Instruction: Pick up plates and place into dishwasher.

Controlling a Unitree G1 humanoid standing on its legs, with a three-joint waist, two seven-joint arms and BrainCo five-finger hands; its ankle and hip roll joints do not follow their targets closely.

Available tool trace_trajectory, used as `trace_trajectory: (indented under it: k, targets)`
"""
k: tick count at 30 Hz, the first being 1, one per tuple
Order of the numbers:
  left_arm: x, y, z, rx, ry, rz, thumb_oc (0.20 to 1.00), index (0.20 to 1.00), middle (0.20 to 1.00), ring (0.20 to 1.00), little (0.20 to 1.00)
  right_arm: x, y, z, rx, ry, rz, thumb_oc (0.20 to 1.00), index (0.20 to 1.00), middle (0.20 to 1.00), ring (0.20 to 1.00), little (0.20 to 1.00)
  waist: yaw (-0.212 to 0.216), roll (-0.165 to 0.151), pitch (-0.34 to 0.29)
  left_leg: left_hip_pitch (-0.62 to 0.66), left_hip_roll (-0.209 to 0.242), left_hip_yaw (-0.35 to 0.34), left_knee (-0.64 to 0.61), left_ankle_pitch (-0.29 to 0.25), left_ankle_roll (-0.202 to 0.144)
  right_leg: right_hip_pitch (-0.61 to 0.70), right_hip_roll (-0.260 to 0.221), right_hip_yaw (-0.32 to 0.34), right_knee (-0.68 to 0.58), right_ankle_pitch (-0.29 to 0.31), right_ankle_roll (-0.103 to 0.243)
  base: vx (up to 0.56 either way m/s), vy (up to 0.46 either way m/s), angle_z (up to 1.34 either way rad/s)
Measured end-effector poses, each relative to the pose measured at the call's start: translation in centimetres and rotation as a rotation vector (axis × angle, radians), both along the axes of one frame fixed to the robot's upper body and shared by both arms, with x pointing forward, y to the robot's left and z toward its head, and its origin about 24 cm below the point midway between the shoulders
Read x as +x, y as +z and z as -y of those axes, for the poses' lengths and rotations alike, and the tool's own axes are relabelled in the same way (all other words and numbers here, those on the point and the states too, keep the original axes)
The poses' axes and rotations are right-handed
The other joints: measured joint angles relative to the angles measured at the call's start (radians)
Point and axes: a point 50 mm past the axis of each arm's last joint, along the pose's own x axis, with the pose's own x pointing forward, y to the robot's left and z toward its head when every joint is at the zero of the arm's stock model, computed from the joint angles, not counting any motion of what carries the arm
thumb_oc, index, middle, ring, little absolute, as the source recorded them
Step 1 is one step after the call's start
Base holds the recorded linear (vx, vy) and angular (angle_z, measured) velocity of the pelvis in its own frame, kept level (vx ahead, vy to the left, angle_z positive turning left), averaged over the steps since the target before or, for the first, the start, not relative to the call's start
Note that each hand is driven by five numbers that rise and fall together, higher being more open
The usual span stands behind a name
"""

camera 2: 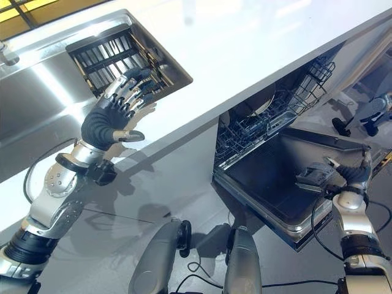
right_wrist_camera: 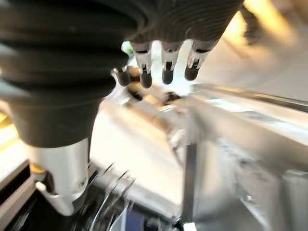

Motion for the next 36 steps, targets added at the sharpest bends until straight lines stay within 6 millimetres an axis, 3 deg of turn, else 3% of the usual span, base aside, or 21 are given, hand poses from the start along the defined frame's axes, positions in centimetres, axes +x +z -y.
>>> trace_trajectory:
  k: [6,10,21,24,28,30,31,32,33,34,35,36]
  targets:
    - [0.4,-0.3,0.4,-0.009,-0.003,-0.029,1.0,1.0,1.0,1.0,1.0,-1.9,-7.3,-3.3,0.45,-0.037,-0.021,1.0,1.0,1.0,1.0,1.0,0.003,0.001,-0.011,0.019,0.001,-0.002,0.006,0.001,0.0,0.012,0.014,0.007,-0.006,0.021,0.009,0.04,-0.041,-0.02]
    - [0.9,-0.2,0.7,0.001,-0.006,-0.04,1.0,1.0,1.0,1.0,1.0,-2.4,-8.2,-3.4,0.562,-0.083,0.044,1.0,1.0,1.0,1.0,1.0,0.005,-0.006,-0.015,0.018,0.001,-0.006,0.024,0.001,-0.002,0.01,0.012,0.012,0.013,0.023,0.007,0.0,-0.021,0.04]
    - [1.6,-0.1,1.3,0.036,-0.021,-0.069,1.0,1.0,1.0,1.0,1.0,-1.0,-6.9,-2.8,0.711,0.139,0.124,1.0,1.0,1.0,1.0,1.0,-0.01,-0.002,-0.018,-0.02,-0.017,-0.039,0.066,-0.013,-0.024,-0.047,-0.003,-0.002,0.089,0.024,-0.005,-0.03,-0.005,-0.16]
    - [1.7,-1.3,0.6,0.038,-0.005,-0.117,1.0,1.0,1.0,1.0,1.0,0.0,-6.2,-3.4,0.712,0.259,0.137,1.0,1.0,1.0,1.0,1.0,-0.018,0.0,-0.018,-0.035,-0.024,-0.072,0.062,-0.014,-0.026,-0.064,-0.002,-0.023,0.089,0.025,-0.017,0.0,-0.023,-0.19]
    - [1.8,-1.5,0.1,0.034,-0.006,-0.135,1.0,1.0,1.0,1.0,1.0,1.0,-5.5,-4.3,0.723,0.353,0.165,1.0,1.0,1.0,1.0,1.0,-0.029,0.001,-0.018,-0.046,-0.021,-0.089,0.023,-0.013,-0.027,-0.08,-0.005,-0.061,0.057,0.029,-0.041,0.02,-0.037,-0.04]
    - [1.8,-2.0,0.1,0.029,-0.019,-0.164,1.0,1.0,1.0,1.0,1.0,1.7,-4.8,-4.8,0.709,0.416,0.169,1.0,1.0,1.0,1.0,1.0,-0.03,0.009,-0.015,-0.054,-0.019,-0.066,0.136,-0.038,-0.037,-0.084,-0.017,-0.094,0.052,0.07,-0.072,0.04,-0.029,-0.39]
    - [1.7,-2.6,0.0,0.025,-0.018,-0.185,1.0,1.0,1.0,1.0,1.0,2.3,-4.1,-5.2,0.699,0.471,0.186,1.0,1.0,1.0,1.0,1.0,-0.029,0.034,-0.016,-0.036,-0.01,-0.045,0.159,-0.062,-0.018,-0.087,-0.01,-0.119,0.062,0.078,-0.076,0.04,-0.03,-0.73]
    - [1.8,-2.8,-0.2,0.029,-0.016,-0.196,1.0,1.0,1.0,1.0,1.0,2.8,-3.4,-5.6,0.688,0.515,0.213,1.0,1.0,1.0,1.0,1.0,-0.022,0.047,-0.011,-0.034,-0.007,-0.058,0.152,-0.095,-0.024,-0.098,0.0,-0.12,0.088,0.075,-0.066,0.04,-0.031,-0.76]
    - [1.8,-3.4,-0.4,0.021,-0.009,-0.218,1.0,1.0,1.0,1.0,1.0,3.4,-2.7,-6.1,0.692,0.551,0.252,1.0,1.0,1.0,1.0,1.0,-0.027,0.044,-0.014,-0.052,-0.017,-0.064,0.152,-0.098,-0.021,-0.13,-0.005,-0.081,0.219,0.02,-0.069,0.04,-0.03,-0.41]
    - [1.7,-3.8,-0.4,0.022,-0.011,-0.234,1.0,1.0,1.0,1.0,1.0,3.7,-2.2,-6.3,0.691,0.58,0.276,1.0,1.0,1.0,1.0,1.0,-0.034,0.039,-0.016,-0.07,-0.038,-0.072,0.141,-0.094,-0.026,-0.083,-0.004,-0.049,0.225,-0.03,-0.051,0.04,-0.023,-0.18]
    - [1.7,-4.0,-0.3,0.02,-0.016,-0.242,1.0,1.0,1.0,1.0,1.0,4.0,-1.2,-6.0,0.667,0.605,0.301,1.0,1.0,1.0,1.0,1.0,-0.031,0.053,-0.006,-0.083,-0.049,-0.09,0.123,-0.079,-0.035,-0.036,-0.002,-0.064,0.163,-0.103,-0.024,0.04,-0.025,-0.2]
    - [1.8,-4.2,-0.3,0.023,-0.015,-0.257,1.0,1.0,1.0,1.0,1.0,4.4,-0.7,-6.5,0.669,0.644,0.331,1.0,1.0,1.0,1.0,1.0,-0.019,0.064,-0.001,-0.08,-0.036,-0.093,0.097,-0.049,-0.019,-0.033,-0.01,-0.111,0.125,-0.06,-0.043,0.04,-0.025,-0.43]
